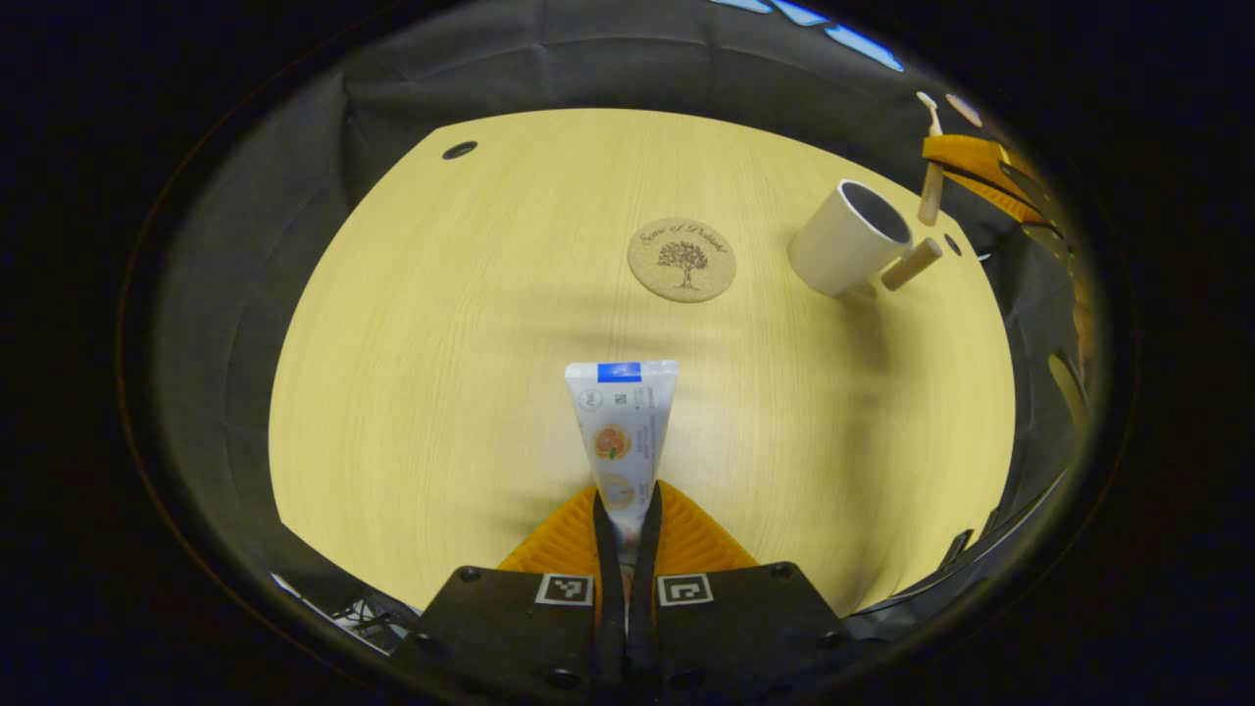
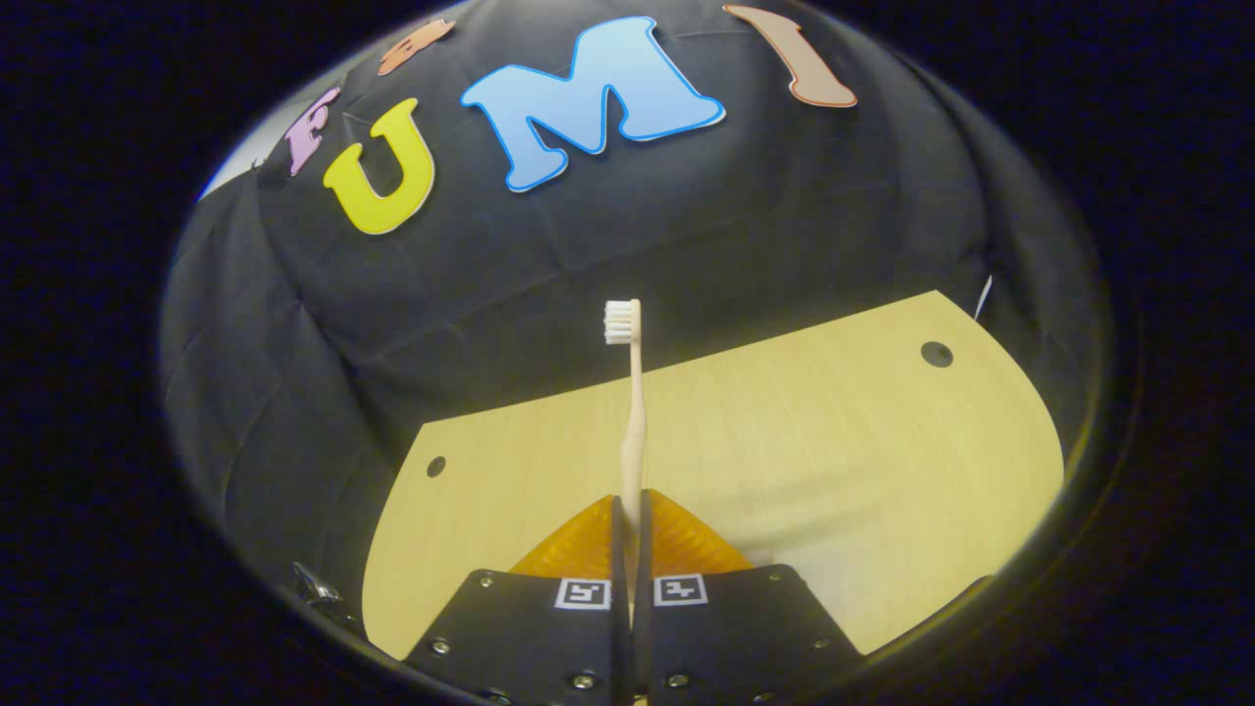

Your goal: Put the toothbrush and toothpaste on the desktop into the cup, then pick up the cup and place it on the coaster on the desktop.

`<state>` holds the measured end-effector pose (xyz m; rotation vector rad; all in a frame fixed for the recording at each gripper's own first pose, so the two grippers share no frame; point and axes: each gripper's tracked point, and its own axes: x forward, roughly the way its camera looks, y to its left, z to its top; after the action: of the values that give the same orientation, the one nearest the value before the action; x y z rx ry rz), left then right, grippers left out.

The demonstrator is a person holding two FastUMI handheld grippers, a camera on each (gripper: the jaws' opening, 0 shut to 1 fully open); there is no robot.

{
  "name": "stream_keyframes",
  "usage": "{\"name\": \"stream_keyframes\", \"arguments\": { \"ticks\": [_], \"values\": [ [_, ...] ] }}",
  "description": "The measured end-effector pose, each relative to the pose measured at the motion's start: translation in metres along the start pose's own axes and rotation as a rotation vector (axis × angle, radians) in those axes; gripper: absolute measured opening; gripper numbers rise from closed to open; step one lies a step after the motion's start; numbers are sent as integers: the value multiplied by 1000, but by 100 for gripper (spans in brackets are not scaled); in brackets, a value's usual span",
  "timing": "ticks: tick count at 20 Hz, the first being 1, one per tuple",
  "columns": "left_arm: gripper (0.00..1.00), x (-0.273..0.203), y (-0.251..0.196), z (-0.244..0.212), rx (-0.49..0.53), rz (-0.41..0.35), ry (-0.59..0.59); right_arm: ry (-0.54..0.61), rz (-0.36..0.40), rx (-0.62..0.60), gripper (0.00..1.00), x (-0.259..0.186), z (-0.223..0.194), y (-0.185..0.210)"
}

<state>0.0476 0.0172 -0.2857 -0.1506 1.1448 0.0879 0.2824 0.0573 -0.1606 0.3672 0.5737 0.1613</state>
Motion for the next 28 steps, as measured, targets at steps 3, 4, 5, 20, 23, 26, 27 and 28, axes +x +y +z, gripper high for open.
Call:
{"name": "stream_keyframes", "arguments": {
  "ticks": [3,4,5,20,23,26,27,28],
  "values": [
    [10,-1,0,-7,-26,-1,12,-18,-21,-40,1,21,-4,-7],
    [10,-2,0,-9,-32,0,16,-17,-27,-55,1,26,-6,-8],
    [10,-2,1,-10,-38,0,18,-17,-29,-69,1,31,-9,-9],
    [10,-5,11,-26,-82,9,34,-2,-37,-150,7,42,-60,-20],
    [9,-4,12,-32,-88,11,34,-8,-38,-155,22,35,-57,-21],
    [9,-7,13,-34,-88,13,26,-3,-41,-156,43,27,-58,-21],
    [10,-7,13,-31,-83,12,22,-7,-41,-155,58,22,-55,-21],
    [10,-5,10,-29,-77,11,18,-17,-39,-151,55,17,-53,-20]
  ]
}}
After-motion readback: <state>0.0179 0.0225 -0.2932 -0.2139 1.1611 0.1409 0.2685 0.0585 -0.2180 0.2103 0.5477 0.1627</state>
